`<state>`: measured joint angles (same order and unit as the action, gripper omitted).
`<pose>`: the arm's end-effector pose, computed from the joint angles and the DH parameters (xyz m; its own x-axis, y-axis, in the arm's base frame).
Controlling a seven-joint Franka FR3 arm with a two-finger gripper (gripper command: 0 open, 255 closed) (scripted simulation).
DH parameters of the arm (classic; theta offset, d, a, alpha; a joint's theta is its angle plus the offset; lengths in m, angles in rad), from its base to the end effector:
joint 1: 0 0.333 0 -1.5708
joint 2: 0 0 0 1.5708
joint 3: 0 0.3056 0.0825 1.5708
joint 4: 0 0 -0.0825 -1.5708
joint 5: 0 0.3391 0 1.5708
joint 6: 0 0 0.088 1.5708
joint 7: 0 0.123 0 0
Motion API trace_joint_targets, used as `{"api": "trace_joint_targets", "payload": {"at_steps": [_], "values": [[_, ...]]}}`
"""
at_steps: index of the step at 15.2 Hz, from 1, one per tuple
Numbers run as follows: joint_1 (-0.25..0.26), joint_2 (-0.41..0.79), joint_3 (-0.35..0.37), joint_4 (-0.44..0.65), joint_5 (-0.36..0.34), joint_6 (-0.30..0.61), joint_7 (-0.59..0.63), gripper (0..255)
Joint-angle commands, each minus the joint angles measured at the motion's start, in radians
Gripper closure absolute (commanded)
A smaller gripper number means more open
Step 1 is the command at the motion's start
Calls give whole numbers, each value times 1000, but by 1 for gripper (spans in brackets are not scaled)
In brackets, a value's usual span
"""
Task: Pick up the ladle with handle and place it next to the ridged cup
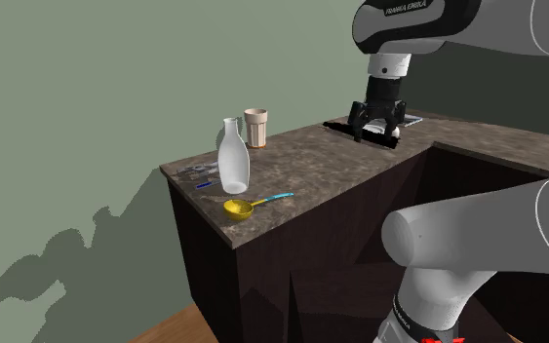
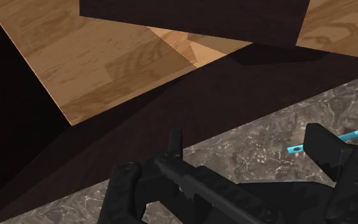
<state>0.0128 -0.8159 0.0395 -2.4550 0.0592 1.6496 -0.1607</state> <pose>0.2665 0.0234 0.5394 0.9807 0.1949 0.0148 0.1952 -0.9803 -0.0283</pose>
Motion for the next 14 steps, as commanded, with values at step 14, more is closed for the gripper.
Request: {"api": "trace_joint_targets", "payload": {"at_steps": [14], "values": [[-2, -66, 365, -222, 355, 218, 667, 0]]}}
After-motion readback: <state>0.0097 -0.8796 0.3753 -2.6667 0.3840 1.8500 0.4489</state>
